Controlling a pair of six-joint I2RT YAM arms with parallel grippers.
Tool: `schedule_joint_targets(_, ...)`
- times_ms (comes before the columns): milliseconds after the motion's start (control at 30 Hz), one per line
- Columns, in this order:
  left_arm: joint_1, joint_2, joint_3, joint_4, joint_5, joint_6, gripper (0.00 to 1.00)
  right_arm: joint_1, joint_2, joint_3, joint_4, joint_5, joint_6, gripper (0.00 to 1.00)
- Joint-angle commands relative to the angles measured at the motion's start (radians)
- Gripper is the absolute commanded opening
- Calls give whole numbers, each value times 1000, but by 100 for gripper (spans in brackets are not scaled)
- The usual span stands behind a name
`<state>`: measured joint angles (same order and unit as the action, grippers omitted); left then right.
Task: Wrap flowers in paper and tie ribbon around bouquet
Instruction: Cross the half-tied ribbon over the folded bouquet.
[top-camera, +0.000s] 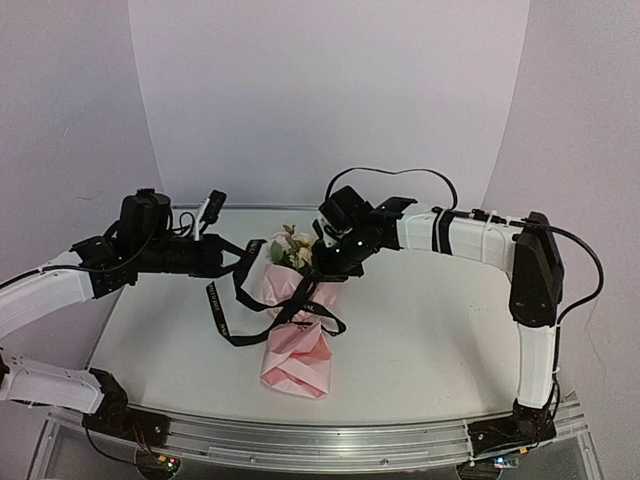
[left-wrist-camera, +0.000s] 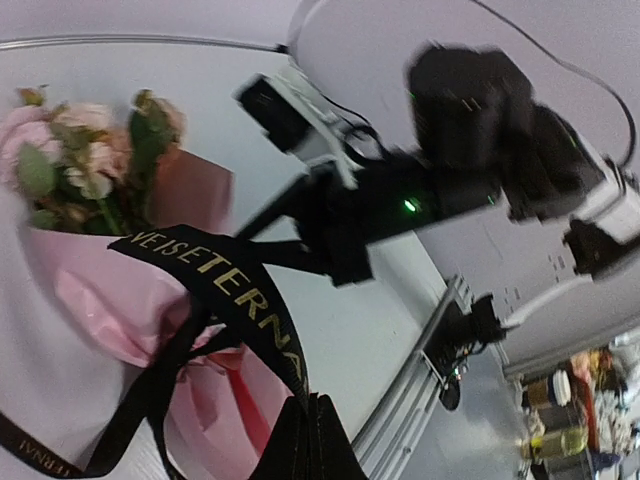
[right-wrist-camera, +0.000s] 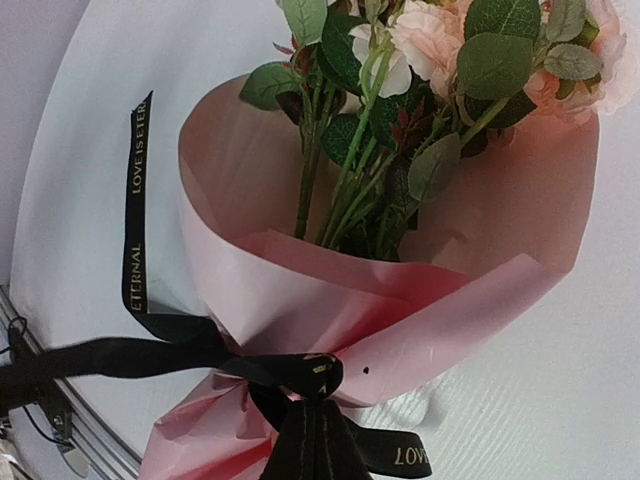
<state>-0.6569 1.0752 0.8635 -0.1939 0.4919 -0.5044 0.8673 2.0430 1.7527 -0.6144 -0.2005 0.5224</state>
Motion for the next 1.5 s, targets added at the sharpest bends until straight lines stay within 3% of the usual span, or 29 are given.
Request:
schedule_joint_targets(0, -198, 76, 64, 93, 61, 176, 0, -33, 28, 71, 35, -156, 24, 0)
schedule_joint_targets(267, -467, 495, 430, -138, 18, 437, 0, -59, 63, 99, 42, -314, -12, 0)
schedule_joint_targets(600, -558, 822, 749, -283, -15, 608, 0, -86, 55, 71, 42, -383, -57, 0)
schedule_joint_targets(900, -566, 948, 842, -263, -45, 615, 3, -92, 61, 79, 42, -400, -62, 0)
schedule_joint_targets(1200, -606, 1070, 932, -258, 12, 623, 1, -96, 67, 100, 41, -400, -64, 0)
schedule_joint_targets(1467, -611, 1119, 936, -192, 16, 586, 0, -96, 77, 122, 38, -411, -59, 0)
